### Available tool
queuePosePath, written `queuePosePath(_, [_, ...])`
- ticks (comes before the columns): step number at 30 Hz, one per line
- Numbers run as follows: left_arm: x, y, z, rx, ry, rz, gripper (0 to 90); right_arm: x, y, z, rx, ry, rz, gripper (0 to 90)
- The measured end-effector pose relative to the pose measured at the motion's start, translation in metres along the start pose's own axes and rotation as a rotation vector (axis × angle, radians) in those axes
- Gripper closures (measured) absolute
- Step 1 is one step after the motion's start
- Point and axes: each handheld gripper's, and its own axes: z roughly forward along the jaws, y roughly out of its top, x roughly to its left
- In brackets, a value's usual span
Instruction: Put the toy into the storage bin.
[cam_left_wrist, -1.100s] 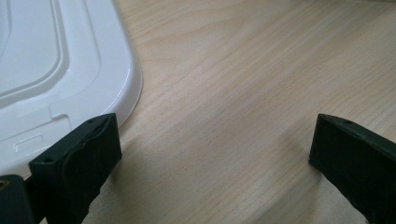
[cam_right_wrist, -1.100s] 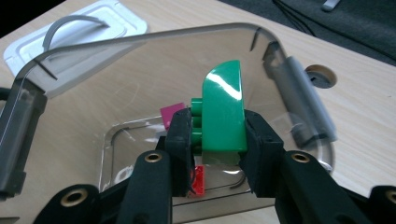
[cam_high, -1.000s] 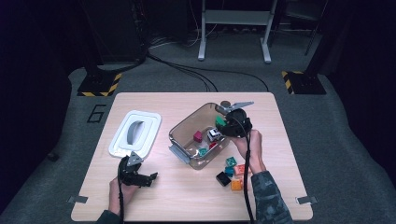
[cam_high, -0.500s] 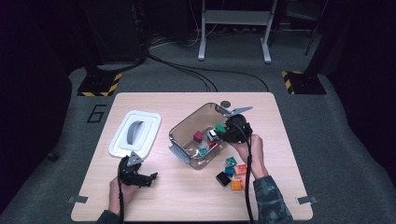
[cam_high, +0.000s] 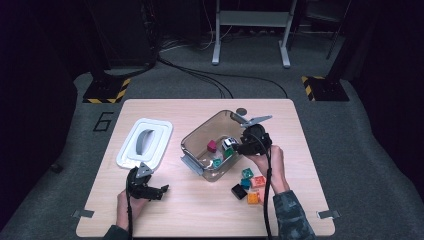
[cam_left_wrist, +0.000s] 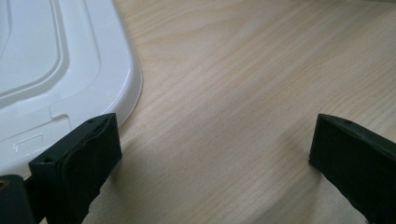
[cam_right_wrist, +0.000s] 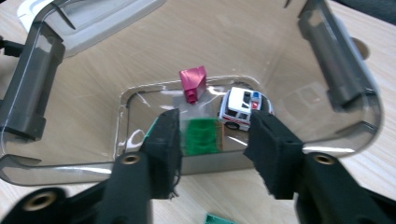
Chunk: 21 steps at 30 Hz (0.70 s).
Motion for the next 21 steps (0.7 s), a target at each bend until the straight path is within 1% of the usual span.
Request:
queuePosePath(1, [0.000, 0.000, 0.000, 0.000, 0.000, 0.000, 1.9, 0.000, -0.001, -0.002, 0.001, -0.001, 0.010, 45.6])
queuePosePath(3, [0.000, 0.000, 0.000, 0.000, 0.000, 0.000, 2.0, -0.001, -0.003, -0.007, -0.016, 0.003, 0.014, 39.3])
queuePosePath(4, [0.000, 0.000, 0.000, 0.000, 0.000, 0.000, 1.9, -0.001, -0.006, -0.012, -0.030, 0.001, 0.023, 32.2])
queuePosePath(5, [0.000, 0.000, 0.000, 0.000, 0.000, 0.000, 1.9, -0.001, -0.006, -0.012, -0.030, 0.001, 0.023, 32.2])
queuePosePath(8, [0.000, 0.000, 0.000, 0.000, 0.000, 0.000, 1.9, -0.003, -0.012, -0.021, -0.054, -0.006, 0.026, 24.7])
queuePosePath(10, [0.000, 0.000, 0.000, 0.000, 0.000, 0.000, 1.9, -0.004, -0.017, -0.026, -0.065, -0.014, 0.041, 21.6])
queuePosePath(11, [0.000, 0.000, 0.000, 0.000, 0.000, 0.000, 1.9, -0.005, -0.019, -0.029, -0.071, -0.016, 0.036, 19.8])
queuePosePath(13, [0.000, 0.000, 0.000, -0.001, 0.000, -0.001, 2.0, -0.006, -0.026, -0.034, -0.073, -0.024, 0.049, 18.3])
queuePosePath(14, [0.000, 0.000, 0.000, 0.000, 0.000, 0.000, 1.9, -0.007, -0.032, -0.037, -0.069, -0.033, 0.052, 16.1])
queuePosePath(15, [0.000, 0.000, 0.000, 0.000, 0.000, 0.000, 1.9, -0.007, -0.032, -0.037, -0.069, -0.033, 0.052, 16.1])
queuePosePath(16, [0.000, 0.000, 0.000, 0.000, 0.000, 0.000, 1.9, -0.007, -0.041, -0.039, -0.064, -0.037, 0.059, 15.4])
queuePosePath(17, [0.000, 0.000, 0.000, 0.000, 0.000, 0.000, 1.9, -0.007, -0.041, -0.039, -0.064, -0.037, 0.059, 15.4])
queuePosePath(19, [0.000, 0.000, 0.000, 0.000, 0.000, 0.000, 1.9, -0.007, -0.051, -0.040, -0.057, -0.047, 0.079, 15.0])
queuePosePath(20, [0.000, 0.000, 0.000, 0.000, 0.000, 0.000, 1.9, -0.008, -0.056, -0.040, -0.052, -0.047, 0.075, 14.7])
queuePosePath(21, [0.000, 0.000, 0.000, 0.000, 0.000, 0.000, 2.0, -0.008, -0.061, -0.040, -0.045, -0.052, 0.089, 14.4])
